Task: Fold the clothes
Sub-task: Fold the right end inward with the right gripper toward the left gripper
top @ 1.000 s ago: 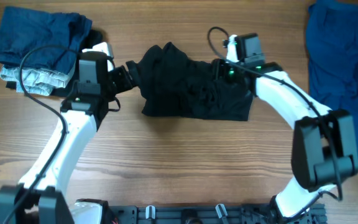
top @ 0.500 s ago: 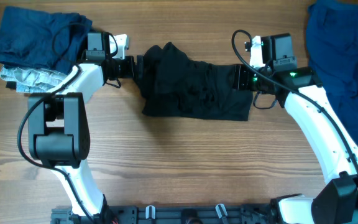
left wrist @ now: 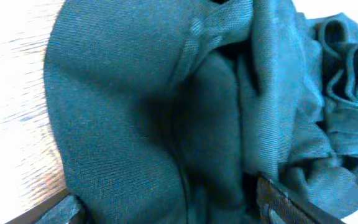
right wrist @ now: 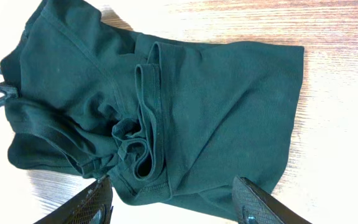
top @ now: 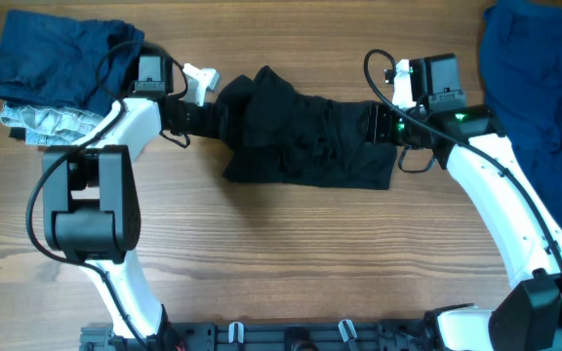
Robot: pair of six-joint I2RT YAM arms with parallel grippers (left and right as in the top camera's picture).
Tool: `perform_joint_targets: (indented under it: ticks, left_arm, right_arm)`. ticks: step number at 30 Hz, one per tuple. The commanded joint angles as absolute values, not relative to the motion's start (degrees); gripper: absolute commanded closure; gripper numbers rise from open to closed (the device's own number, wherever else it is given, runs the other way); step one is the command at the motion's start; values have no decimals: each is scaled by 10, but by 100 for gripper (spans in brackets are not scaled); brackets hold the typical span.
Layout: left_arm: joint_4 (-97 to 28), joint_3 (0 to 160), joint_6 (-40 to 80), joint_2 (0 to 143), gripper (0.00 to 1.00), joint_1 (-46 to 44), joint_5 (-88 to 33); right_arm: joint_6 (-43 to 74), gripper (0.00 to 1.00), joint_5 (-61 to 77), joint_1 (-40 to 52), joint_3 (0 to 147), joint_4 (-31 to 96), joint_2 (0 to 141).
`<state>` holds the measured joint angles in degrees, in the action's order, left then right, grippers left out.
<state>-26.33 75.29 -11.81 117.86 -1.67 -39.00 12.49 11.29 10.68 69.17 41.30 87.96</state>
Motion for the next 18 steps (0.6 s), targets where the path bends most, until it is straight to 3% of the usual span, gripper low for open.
perform_joint_targets:
  ticks: [1,4,9,14,16,17,18]
  left_arm:
    - [-264,761,-152,1182,20,10,-517]
    - [-266,761,-163,1182,18,22,-579]
    - [-267,761,-172,1182,16,10,-580]
    - [-280,761,-178,1182,19,-27,-500]
    - [-283,761,-178,1182,33,-43,-446]
    - [-283,761,-176,1182,47,-46,-423]
    - [-283,761,-175,1182,68,-47,-412]
  right_arm:
    - [120,38,103,107,698,416,868]
    - [120,38,103,107,698,414,868]
    - [121,38,103,107,698,414,868]
    - [122,38,106,107,698,414,868]
    - [122,38,107,107,698,414,868]
    - [121,38,110,107,698,414,868]
    - [121,38,110,107,698,414,868]
